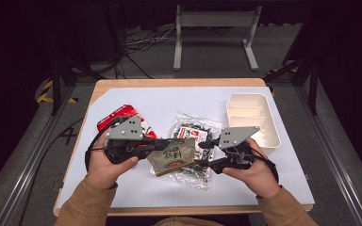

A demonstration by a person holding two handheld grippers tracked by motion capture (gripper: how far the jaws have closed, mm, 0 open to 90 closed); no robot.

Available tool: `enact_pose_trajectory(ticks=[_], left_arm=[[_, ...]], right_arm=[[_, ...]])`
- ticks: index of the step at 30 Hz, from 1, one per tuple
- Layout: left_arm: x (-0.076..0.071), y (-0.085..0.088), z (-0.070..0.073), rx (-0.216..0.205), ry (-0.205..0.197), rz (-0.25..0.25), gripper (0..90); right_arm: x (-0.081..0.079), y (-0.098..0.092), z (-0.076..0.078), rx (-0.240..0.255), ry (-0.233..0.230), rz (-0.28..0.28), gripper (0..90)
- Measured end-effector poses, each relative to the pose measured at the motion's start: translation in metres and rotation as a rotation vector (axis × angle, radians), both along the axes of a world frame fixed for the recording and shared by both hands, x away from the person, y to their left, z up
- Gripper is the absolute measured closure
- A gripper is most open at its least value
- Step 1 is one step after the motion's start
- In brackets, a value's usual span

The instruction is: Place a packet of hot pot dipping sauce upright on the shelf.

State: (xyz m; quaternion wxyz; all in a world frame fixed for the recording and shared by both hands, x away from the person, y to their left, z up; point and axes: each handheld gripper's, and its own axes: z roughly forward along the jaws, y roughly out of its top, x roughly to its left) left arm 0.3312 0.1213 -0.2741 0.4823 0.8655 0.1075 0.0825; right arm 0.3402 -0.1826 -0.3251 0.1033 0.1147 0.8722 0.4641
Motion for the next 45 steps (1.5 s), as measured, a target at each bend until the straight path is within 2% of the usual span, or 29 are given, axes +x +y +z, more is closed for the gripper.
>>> enact_pose_trajectory(ticks=[6,8,13,16,21,28,35,39,45], left_arm=[[0.0,-0.005,-0.001,0.004,-0.007,-0.027,89.5],[0.0,-0.007,-0.002,0.009,-0.009,-0.037,89.5],[0.0,-0.011,-0.003,0.022,-0.008,-0.059,89.5],[0.0,-0.013,-0.004,0.029,-0.005,-0.064,89.5],[0.0,-0.015,-0.005,0.034,-0.001,-0.072,89.4],[-0.001,-0.017,-0.006,0.039,0.008,-0.081,89.4],[0.001,-0.018,-0.008,0.047,0.011,-0.086,89.4],[0.001,-0.018,-0.008,0.041,0.015,-0.085,89.3],[0.002,-0.016,-0.009,0.022,0.024,-0.08,87.0]], right_arm=[[0.005,0.006,-0.002,-0.001,0.015,0.021,44.3],[0.007,0.01,-0.004,-0.004,0.032,0.04,44.4],[0.01,0.019,-0.006,-0.024,0.044,0.101,52.7],[0.011,0.022,-0.005,-0.041,0.054,0.122,53.5],[0.011,0.029,-0.004,-0.09,0.051,0.133,57.7],[0.01,0.034,-0.001,-0.14,0.052,0.162,74.2],[0.011,0.038,-0.002,-0.185,0.063,0.174,82.5],[0.01,0.04,-0.001,-0.194,0.077,0.177,85.2],[0.01,0.038,0.002,-0.183,0.088,0.16,88.6]])
